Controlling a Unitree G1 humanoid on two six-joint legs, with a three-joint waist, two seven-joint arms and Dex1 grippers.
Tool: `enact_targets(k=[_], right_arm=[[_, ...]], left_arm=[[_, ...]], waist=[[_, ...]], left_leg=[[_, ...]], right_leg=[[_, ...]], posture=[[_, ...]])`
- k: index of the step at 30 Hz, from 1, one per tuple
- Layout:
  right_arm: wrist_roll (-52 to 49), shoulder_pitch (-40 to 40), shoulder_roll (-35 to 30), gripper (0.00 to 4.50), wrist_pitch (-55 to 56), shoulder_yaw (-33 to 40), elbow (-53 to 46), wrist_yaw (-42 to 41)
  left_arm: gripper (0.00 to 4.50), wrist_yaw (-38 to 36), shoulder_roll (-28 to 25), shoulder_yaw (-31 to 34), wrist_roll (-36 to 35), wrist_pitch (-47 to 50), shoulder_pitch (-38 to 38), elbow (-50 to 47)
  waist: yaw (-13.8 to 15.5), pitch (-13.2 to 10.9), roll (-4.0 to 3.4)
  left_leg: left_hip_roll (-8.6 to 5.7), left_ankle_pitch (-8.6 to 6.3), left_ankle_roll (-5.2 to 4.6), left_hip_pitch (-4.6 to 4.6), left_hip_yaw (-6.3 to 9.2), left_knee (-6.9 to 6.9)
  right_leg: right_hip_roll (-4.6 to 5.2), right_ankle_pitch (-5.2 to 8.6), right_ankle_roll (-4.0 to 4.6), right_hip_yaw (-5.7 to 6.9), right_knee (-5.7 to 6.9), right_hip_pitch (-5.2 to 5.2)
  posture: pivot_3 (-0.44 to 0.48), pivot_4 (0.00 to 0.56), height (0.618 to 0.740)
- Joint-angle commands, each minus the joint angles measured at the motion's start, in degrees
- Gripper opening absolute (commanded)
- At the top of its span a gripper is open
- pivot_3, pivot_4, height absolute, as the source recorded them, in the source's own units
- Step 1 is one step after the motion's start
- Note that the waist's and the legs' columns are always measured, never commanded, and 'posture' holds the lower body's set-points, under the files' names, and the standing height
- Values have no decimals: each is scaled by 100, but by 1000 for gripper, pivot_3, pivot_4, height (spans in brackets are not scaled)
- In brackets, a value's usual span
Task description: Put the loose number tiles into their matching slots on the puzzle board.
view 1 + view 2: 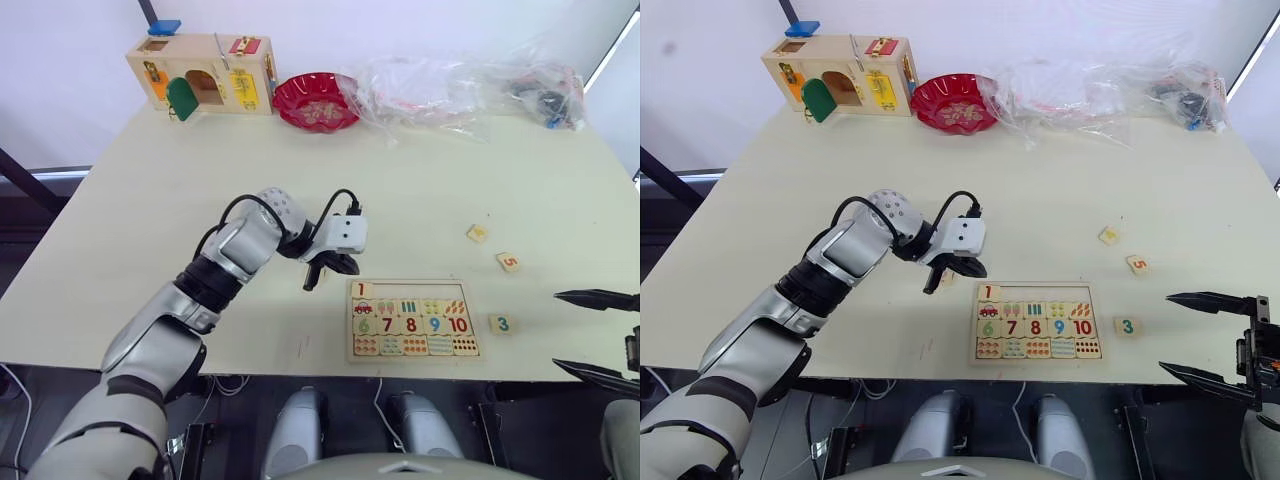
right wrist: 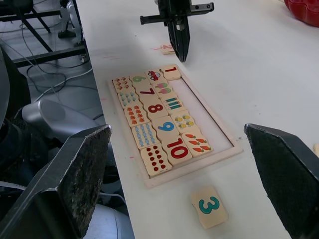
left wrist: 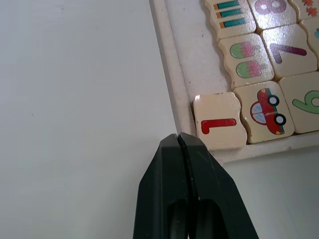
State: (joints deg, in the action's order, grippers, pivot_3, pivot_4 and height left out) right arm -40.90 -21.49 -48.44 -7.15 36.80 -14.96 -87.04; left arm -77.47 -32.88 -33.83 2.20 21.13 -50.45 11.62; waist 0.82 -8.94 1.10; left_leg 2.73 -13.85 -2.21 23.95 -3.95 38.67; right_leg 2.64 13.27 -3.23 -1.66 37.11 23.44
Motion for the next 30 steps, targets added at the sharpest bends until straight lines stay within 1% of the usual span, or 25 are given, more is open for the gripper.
enact_targets(k=[1,30], right_arm=[[-60,-14,10,4500,70,85,-117,10],[-53,-47,10,4500,70,93,-106,12]], left_arm=[[31,-32,-12,155,41,-56,-2,-93],[31,-200,-22,123,118,104,129,-376]], waist=[[0,0,0],[0,0,0]], left_leg=[[0,0,0,0,0,0],[0,0,0,0,1,0]], right_leg=[[0,0,0,0,0,0],[0,0,0,0,0,0]], posture=[[0,150,740],[0,150,740]])
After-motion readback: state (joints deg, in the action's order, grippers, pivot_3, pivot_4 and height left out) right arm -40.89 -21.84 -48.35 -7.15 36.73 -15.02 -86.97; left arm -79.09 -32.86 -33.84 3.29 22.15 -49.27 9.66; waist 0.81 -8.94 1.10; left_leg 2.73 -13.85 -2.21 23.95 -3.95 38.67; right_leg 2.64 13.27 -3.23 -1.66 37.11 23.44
